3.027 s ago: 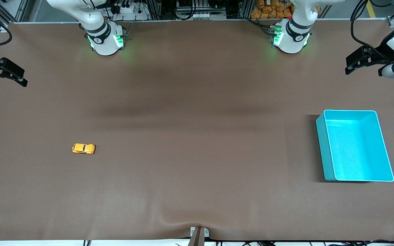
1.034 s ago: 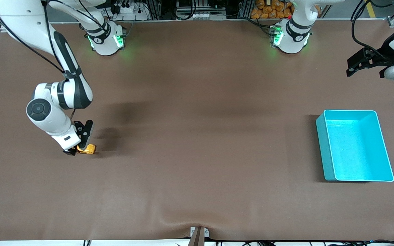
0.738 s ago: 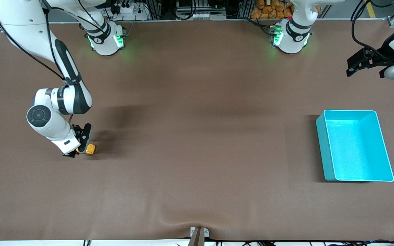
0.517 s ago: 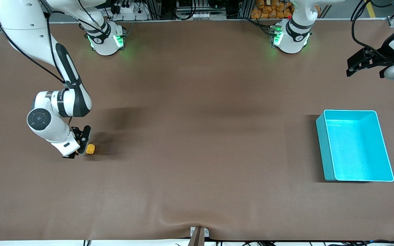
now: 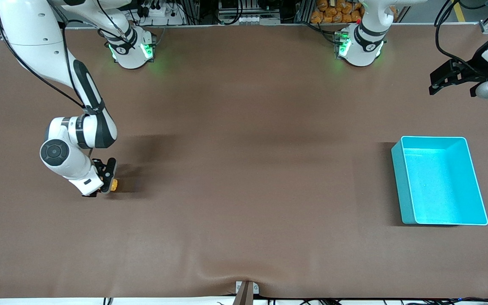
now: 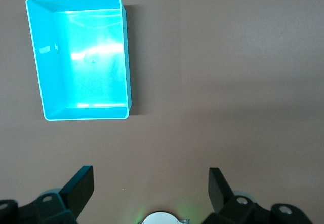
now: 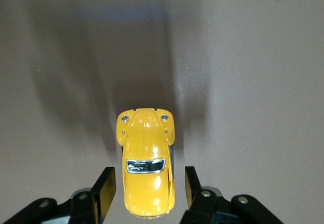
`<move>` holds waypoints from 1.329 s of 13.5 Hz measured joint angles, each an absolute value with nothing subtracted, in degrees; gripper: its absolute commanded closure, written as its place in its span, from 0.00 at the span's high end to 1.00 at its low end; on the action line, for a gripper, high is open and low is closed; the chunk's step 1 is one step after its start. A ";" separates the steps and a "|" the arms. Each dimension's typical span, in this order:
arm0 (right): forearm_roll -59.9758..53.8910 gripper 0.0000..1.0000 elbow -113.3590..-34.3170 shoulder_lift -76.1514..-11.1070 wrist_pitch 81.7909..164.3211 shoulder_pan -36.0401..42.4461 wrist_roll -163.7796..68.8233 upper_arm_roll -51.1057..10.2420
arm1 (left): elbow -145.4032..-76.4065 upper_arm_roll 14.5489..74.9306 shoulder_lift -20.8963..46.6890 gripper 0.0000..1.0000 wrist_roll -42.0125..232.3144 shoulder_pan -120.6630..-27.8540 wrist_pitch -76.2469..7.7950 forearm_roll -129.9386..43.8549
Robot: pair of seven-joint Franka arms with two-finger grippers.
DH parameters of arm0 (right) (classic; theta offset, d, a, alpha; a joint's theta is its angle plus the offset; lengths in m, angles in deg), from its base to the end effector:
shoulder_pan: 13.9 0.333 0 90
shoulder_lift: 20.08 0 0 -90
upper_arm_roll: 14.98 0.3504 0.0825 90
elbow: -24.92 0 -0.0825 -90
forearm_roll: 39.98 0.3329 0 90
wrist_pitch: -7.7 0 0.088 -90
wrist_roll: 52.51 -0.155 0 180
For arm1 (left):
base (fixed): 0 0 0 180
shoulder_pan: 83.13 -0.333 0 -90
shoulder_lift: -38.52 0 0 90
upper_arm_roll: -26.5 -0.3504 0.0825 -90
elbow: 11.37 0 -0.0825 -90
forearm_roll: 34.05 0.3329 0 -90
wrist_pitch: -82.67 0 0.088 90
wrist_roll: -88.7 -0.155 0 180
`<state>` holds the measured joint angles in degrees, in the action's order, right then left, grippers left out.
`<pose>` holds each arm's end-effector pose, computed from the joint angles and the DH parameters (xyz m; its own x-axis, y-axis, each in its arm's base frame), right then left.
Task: Wind and store yellow beetle car
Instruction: 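Close the right gripper on the yellow car's body, then press the car down and drag it backward with the right gripper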
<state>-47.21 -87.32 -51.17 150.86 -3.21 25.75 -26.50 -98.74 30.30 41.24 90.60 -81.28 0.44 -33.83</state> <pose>0.6054 -0.0058 0.2239 0.0908 0.9802 -0.1759 0.9958 -0.0872 0.0281 0.4686 -0.0467 0.6415 0.9970 -0.0646 -0.0421 -0.0650 -0.9979 -0.0084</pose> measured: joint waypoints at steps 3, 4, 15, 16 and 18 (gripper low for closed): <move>-47.17 0.23 -87.22 -51.36 150.80 -3.01 25.75 -26.47 | -98.74 30.30 41.24 1.00 90.60 -81.28 0.44 -33.83; -47.16 0.16 -87.13 -51.34 150.64 -2.93 25.75 -26.47 | -98.74 30.30 41.24 1.00 90.60 -81.28 0.44 -33.83; -47.16 0.14 -86.68 -51.63 150.05 -3.62 25.88 -26.95 | -98.74 30.30 41.24 1.00 90.60 -81.28 0.44 -33.83; -47.16 0.14 -86.68 -51.63 150.05 -3.85 25.99 -26.98 | -98.74 30.30 41.24 1.00 90.60 -81.28 0.44 -33.83; -47.16 0.14 -86.65 -51.66 150.05 -4.44 26.88 -27.05 | -98.74 30.30 41.24 1.00 90.60 -81.28 0.44 -33.83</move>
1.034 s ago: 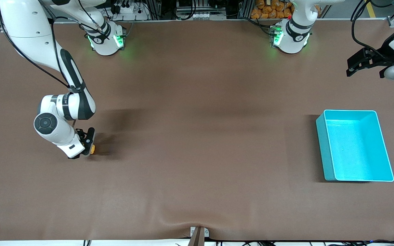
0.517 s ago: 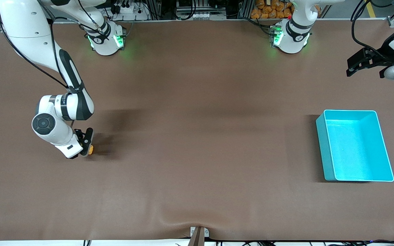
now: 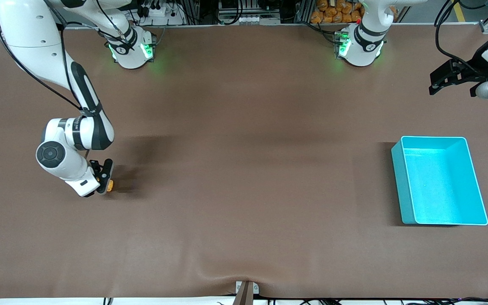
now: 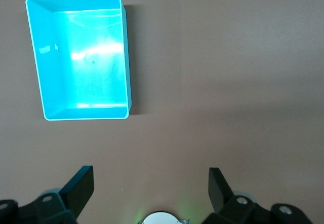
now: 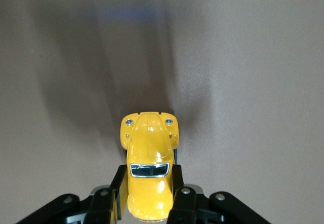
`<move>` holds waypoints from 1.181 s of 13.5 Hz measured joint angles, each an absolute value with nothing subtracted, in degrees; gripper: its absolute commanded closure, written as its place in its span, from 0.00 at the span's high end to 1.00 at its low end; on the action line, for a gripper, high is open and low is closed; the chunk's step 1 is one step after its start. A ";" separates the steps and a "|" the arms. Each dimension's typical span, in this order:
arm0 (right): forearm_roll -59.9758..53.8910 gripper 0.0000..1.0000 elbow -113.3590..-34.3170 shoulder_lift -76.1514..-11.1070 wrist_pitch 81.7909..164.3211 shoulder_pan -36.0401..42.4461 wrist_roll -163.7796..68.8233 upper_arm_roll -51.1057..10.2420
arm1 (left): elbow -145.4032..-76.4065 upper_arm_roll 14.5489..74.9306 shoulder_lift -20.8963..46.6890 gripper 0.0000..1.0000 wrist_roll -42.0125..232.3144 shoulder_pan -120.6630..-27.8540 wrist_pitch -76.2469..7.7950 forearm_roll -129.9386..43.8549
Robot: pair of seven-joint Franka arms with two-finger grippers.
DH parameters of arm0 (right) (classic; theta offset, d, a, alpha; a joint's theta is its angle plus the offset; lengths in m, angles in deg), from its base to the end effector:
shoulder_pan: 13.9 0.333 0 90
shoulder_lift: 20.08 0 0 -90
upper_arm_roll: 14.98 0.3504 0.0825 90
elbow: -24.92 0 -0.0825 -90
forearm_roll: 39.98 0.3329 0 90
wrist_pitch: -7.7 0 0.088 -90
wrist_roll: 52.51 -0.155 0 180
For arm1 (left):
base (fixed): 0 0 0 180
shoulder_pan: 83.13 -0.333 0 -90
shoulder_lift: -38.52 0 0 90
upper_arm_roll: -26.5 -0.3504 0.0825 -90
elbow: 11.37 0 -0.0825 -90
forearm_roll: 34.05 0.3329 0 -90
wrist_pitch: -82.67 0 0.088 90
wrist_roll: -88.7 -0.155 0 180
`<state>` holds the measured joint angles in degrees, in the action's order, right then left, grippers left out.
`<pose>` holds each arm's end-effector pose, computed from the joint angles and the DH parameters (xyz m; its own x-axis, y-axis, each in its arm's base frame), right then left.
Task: Wind and store yellow beetle car
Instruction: 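Press the car down and drag it backward with the right gripper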
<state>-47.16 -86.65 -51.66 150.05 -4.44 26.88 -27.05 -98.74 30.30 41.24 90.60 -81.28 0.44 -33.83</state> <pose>0.6063 -0.0245 0.2223 0.1004 0.9777 -0.1844 0.9949 -0.0992 0.0156 0.4686 -0.0467 0.6415 0.9970 -0.0646 -0.0421 -0.0650 -0.9979 -0.0084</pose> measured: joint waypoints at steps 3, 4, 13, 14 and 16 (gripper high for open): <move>-47.16 0.14 -86.56 -51.75 150.05 -5.70 28.04 -27.10 | -98.74 30.29 41.24 1.00 90.60 -81.28 0.44 -33.83; -47.16 0.15 -86.51 -51.78 150.05 -6.09 28.61 -27.10 | -98.74 30.30 41.23 1.00 90.60 -81.28 0.44 -33.83; -47.16 0.15 -85.89 -52.16 150.06 -9.56 33.90 -27.12 | -98.74 30.23 41.23 1.00 90.60 -81.30 0.44 -33.83; -47.16 0.15 -85.76 -52.25 150.07 -10.07 34.42 -27.12 | -98.74 30.23 41.23 1.00 90.59 -81.30 0.44 -33.83; -47.16 0.15 -85.44 -52.49 150.07 -11.24 34.90 -27.14 | -98.74 30.23 41.23 1.00 90.60 -81.30 0.44 -33.83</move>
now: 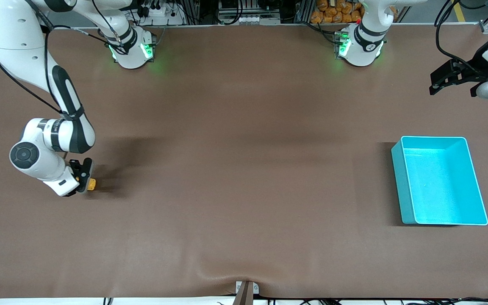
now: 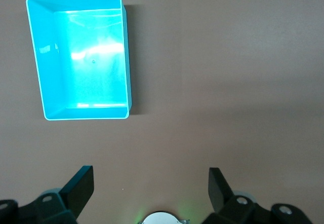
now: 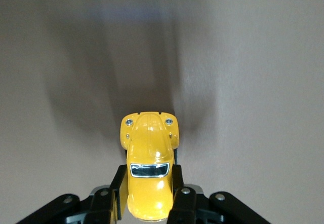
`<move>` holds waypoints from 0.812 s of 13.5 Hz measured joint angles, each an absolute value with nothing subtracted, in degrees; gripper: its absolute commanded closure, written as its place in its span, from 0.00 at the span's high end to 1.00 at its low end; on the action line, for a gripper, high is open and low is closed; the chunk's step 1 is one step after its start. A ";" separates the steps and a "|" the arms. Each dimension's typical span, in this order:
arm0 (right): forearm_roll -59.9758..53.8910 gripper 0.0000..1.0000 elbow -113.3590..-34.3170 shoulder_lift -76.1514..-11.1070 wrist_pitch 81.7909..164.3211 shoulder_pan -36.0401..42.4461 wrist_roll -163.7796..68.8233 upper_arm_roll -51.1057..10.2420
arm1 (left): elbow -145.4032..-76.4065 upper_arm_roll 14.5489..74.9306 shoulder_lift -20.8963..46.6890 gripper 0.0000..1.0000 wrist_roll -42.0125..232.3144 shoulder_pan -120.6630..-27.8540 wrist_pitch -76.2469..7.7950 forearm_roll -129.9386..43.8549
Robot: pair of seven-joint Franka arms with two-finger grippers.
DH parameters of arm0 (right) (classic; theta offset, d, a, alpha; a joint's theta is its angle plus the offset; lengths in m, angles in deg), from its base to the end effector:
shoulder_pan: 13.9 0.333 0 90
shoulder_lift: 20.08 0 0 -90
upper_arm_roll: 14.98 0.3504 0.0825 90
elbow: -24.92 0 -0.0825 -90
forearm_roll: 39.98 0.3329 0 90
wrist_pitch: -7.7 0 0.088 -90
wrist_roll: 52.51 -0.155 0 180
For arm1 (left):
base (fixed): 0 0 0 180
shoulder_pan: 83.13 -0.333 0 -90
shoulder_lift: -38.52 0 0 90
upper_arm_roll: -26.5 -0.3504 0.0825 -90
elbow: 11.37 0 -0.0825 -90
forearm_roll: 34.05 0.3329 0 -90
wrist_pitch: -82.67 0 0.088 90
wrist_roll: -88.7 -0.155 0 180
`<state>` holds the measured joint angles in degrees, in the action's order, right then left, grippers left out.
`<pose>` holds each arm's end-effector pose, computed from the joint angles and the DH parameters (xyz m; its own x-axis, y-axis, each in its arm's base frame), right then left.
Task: Wind and store yellow beetle car
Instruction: 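Press the car down and drag it backward with the right gripper, then keep dragging the car backward along the table with the right gripper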
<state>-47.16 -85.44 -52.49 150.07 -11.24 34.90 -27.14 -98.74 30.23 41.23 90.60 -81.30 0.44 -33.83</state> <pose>0.6052 -0.0973 0.2213 0.0773 0.9790 -0.1885 0.9968 -0.0794 -0.0032 0.4688 -0.0459 0.6414 0.9971 -0.0630 -0.0422 -0.0634 -0.9980 -0.0083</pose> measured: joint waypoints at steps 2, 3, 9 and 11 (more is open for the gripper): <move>-47.16 0.16 -85.16 -52.68 150.07 -12.31 35.63 -27.16 | -98.74 30.23 41.23 1.00 90.60 -81.30 0.44 -33.83; -47.16 0.16 -85.04 -52.77 150.08 -12.76 35.92 -27.16 | -98.74 30.23 41.23 1.00 90.60 -81.30 0.44 -33.83; -47.16 0.18 -84.17 -53.28 150.11 -15.61 37.75 -27.19 | -98.74 30.23 41.23 1.00 90.60 -81.30 0.44 -33.83; -47.15 0.19 -83.91 -53.46 150.17 -16.55 38.10 -27.19 | -98.74 30.23 41.23 1.00 90.60 -81.30 0.44 -33.83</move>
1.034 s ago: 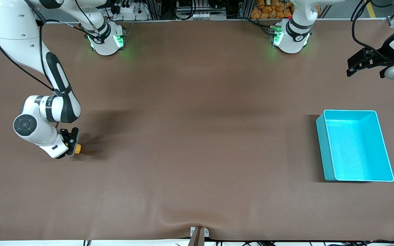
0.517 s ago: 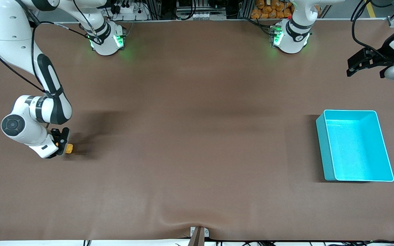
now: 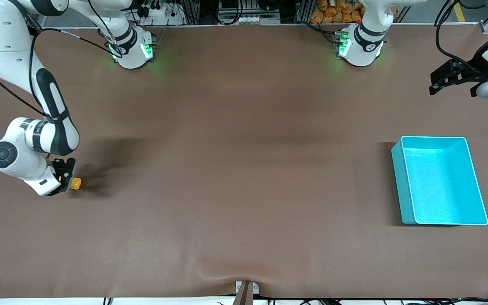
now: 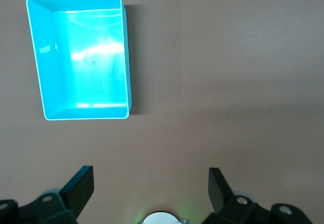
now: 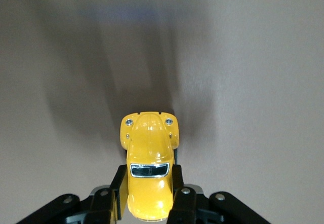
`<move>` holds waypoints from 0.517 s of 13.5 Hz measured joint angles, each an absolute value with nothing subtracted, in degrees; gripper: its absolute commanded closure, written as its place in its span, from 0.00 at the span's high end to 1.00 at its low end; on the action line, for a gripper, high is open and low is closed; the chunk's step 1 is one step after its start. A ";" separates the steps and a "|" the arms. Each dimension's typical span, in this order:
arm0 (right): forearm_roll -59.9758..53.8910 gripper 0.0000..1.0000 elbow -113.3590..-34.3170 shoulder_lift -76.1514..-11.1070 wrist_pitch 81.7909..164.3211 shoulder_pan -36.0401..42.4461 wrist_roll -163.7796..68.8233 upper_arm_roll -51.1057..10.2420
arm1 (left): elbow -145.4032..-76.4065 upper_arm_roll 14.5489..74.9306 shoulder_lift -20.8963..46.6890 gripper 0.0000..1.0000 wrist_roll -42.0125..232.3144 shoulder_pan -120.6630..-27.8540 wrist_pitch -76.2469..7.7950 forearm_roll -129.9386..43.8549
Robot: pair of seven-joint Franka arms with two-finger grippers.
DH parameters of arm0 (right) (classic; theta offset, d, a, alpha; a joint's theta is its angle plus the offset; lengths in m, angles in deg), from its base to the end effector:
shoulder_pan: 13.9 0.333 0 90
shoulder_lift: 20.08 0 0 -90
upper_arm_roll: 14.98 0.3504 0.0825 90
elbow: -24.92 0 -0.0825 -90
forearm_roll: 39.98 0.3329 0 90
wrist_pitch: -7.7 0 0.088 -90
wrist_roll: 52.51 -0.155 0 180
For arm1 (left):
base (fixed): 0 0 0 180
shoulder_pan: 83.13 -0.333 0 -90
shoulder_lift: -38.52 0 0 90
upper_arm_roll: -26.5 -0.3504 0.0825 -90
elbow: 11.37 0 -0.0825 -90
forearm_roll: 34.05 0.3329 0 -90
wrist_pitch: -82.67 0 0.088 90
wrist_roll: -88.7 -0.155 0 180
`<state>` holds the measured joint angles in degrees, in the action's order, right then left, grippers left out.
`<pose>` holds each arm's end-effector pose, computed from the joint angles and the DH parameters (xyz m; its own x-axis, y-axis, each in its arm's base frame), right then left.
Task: Wind and store yellow beetle car
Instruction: 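Keep dragging the car backward along the table with the right gripper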
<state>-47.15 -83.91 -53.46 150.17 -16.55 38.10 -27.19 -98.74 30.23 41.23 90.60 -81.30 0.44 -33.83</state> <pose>0.6017 -0.1544 0.2208 0.1119 0.9749 -0.1924 0.9934 -0.1145 -0.0025 0.4688 -0.0459 0.6414 0.9971 -0.0630 -0.0422 -0.0634 -0.9980 -0.0083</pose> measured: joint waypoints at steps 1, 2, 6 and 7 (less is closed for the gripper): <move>-47.15 0.21 -83.79 -53.54 150.18 -16.97 38.32 -27.19 | -98.74 30.23 41.23 1.00 90.60 -81.30 0.44 -33.83; -47.13 0.22 -83.65 -53.63 150.18 -17.40 38.61 -27.18 | -98.74 30.23 41.23 1.00 90.60 -81.30 0.44 -33.83; -47.10 0.22 -83.30 -53.86 150.24 -18.76 39.11 -27.17 | -98.74 30.23 41.23 1.00 90.60 -81.30 0.44 -33.83; -47.10 0.22 -83.21 -53.92 150.26 -19.08 39.24 -27.17 | -98.74 30.23 41.23 1.00 90.60 -81.30 0.44 -33.83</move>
<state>-47.10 -83.21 -53.92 150.26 -19.08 39.24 -27.17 -98.74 30.23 41.23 90.60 -81.30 0.44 -33.83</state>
